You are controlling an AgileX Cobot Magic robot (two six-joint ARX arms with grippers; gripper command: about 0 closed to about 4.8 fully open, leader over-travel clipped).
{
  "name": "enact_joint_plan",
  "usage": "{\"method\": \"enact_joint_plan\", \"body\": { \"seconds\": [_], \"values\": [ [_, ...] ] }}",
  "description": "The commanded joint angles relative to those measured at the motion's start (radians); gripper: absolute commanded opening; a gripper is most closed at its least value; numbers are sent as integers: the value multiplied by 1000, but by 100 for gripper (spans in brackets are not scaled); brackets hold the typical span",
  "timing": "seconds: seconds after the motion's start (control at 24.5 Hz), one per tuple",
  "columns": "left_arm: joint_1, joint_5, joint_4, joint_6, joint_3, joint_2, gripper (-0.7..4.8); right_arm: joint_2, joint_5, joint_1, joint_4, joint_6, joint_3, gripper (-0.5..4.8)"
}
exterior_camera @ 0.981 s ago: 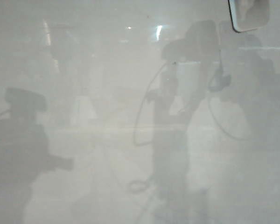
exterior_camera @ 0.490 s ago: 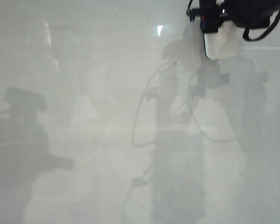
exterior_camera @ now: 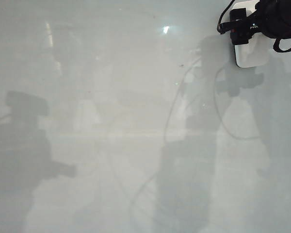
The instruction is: Grab the whiteboard eraser that is attached to the surface of the whiteboard and use it to clean the writing on the whiteboard.
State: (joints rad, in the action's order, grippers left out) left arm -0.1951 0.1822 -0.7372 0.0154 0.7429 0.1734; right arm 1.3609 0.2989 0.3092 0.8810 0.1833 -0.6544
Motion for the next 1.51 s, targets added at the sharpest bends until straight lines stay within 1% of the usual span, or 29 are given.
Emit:
{"method": "enact_joint_plan", "body": {
  "seconds": [0.04,0.45,0.49,0.57,0.61,0.69,0.74,0.78,0.82,1.02,1.19,1.35,1.47,1.51],
  "values": [
    [-1,5,14,-4,3,-1,-5,11,-81,-12,30,-4,-5,135],
    [-1,6,14,-3,3,-1,-5,85,-92,-27,43,-8,-60,136],
    [-1,7,14,-3,3,-1,-5,92,-92,-28,43,-13,-70,141],
    [-1,26,14,0,3,-1,-5,96,-92,-28,43,-31,-76,171],
    [-1,32,14,0,3,-1,-5,96,-92,-28,43,-31,-76,197],
    [-1,32,14,-1,3,-1,-5,95,-92,-28,35,-31,-76,284],
    [-1,32,14,-1,3,-1,-5,95,-92,-28,32,-31,-75,317],
    [-1,32,14,-1,3,-1,-5,95,-92,-28,28,-32,-75,383],
    [-1,31,14,-1,3,-1,-5,89,-92,-28,16,-37,-73,479],
    [-1,31,21,-1,3,-1,-5,7,-88,-15,-162,-60,-70,479],
    [-1,31,22,-5,3,-1,-5,-80,-83,-5,-335,-130,-70,479],
    [-1,21,21,-6,3,-1,-5,-184,-23,31,-481,-143,-70,479],
    [-1,19,21,-8,3,-1,-5,-267,11,77,-574,-143,-70,479],
    [-1,12,21,-8,2,0,-5,-292,18,91,-604,-144,-70,457]
  ]
}}
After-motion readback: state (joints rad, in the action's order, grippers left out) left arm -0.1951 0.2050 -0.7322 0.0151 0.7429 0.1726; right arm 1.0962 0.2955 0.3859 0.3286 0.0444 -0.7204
